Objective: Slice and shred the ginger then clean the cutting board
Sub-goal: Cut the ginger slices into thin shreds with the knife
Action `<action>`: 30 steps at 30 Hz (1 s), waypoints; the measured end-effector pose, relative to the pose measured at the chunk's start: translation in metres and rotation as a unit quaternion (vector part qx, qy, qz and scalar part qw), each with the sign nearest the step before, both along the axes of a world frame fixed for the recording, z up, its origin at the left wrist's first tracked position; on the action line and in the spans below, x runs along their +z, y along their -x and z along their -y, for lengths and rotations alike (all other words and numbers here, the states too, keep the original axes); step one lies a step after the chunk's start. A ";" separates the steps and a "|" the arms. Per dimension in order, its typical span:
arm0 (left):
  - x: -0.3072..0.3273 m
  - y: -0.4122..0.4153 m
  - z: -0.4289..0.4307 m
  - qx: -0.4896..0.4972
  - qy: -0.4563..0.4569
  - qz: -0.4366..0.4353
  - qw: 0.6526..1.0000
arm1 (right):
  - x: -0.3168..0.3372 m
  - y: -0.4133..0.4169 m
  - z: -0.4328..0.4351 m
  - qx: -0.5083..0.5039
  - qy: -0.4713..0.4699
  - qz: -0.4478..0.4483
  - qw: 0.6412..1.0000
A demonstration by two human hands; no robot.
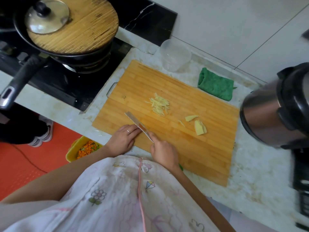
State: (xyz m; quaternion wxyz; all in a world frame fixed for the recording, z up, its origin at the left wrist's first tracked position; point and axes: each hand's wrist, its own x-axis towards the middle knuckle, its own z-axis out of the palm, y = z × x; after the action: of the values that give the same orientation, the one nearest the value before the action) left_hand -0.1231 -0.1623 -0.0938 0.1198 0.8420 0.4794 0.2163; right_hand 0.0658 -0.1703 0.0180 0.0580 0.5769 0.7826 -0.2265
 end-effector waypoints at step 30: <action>-0.003 0.002 0.000 0.010 0.014 0.020 1.000 | -0.001 -0.008 0.000 0.015 0.025 0.017 0.999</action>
State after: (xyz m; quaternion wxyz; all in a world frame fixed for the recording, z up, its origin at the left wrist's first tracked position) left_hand -0.1253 -0.1621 -0.0966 0.1390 0.8308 0.4885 0.2275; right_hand 0.0741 -0.1705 0.0166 0.0890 0.5673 0.7841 -0.2354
